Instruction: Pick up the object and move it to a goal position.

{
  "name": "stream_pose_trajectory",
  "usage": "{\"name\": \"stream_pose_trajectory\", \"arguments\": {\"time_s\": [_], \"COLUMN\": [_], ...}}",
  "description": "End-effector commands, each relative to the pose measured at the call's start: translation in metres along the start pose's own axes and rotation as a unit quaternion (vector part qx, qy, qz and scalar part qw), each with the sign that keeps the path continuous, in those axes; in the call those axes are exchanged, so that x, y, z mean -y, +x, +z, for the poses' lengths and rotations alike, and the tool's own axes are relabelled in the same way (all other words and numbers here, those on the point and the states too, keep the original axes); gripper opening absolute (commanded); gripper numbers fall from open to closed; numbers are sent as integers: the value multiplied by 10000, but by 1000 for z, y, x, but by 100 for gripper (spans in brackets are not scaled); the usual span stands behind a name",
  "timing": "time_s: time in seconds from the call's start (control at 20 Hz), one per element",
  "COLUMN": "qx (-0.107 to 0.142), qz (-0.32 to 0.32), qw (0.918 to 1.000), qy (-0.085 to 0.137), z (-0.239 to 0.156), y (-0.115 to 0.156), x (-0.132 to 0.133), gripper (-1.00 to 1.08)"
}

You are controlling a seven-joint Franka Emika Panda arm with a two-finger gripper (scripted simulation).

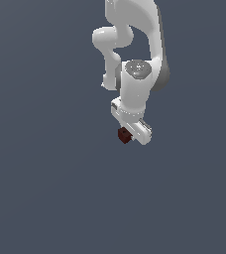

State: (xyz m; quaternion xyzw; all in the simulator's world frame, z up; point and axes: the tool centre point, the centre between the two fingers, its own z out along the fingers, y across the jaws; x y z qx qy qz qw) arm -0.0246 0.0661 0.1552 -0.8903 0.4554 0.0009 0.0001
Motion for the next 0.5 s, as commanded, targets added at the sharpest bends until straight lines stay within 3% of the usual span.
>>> {"name": "stream_pose_trajectory", "arguments": {"time_s": [0.0, 0.45], "qx": [-6, -8], "qz": [5, 5], "qw": [10000, 10000], "qy": [4, 3], "z": [-12, -31], "y": [-10, -26], "x": [-1, -2], "gripper": [-100, -100]}}
